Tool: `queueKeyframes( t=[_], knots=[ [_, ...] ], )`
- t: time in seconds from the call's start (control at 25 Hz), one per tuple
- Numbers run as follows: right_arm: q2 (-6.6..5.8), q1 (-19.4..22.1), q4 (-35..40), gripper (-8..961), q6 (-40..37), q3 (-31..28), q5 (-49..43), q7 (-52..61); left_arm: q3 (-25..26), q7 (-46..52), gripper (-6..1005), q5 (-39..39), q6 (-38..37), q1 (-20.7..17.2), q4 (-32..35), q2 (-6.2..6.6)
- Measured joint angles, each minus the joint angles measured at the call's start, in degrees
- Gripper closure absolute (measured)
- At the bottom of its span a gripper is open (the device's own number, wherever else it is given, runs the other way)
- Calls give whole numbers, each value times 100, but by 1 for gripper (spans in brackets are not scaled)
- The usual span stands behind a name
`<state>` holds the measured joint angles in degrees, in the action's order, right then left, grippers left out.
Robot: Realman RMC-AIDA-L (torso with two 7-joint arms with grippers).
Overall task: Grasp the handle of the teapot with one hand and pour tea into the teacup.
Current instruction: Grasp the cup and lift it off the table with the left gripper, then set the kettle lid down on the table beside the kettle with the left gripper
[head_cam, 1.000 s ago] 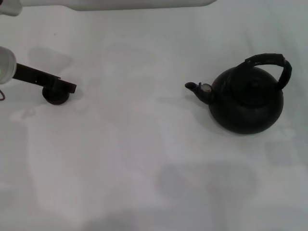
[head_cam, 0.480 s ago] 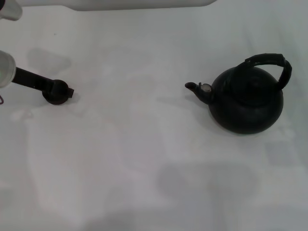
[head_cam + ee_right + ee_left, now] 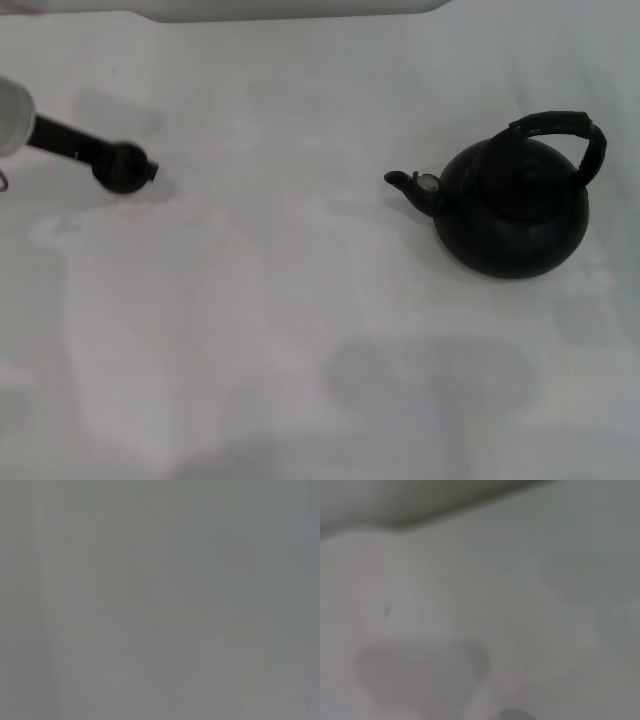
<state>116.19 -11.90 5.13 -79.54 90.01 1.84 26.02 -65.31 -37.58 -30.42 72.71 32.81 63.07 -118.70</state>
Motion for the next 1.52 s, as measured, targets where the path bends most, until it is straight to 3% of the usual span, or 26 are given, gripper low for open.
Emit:
queueKeyframes(
  t=[0.24, 0.76, 1.16, 1.52],
  knots=[
    [0, -5, 14, 96, 0, -1, 0, 0, -383, -142, 300, -448, 96, 51, 562, 10],
    [0, -14, 68, 96, 0, 8, -10, 63, -1698, -1250, 300, -1433, -345, 931, -564, -20],
    [0, -14, 78, 95, 0, 7, -35, 67, -2788, -1322, 301, -1949, -292, 987, -684, -32],
    [0, -14, 57, 95, 0, 7, -37, 70, -2974, -1321, 300, -1955, -579, 963, -850, -45]
  ],
)
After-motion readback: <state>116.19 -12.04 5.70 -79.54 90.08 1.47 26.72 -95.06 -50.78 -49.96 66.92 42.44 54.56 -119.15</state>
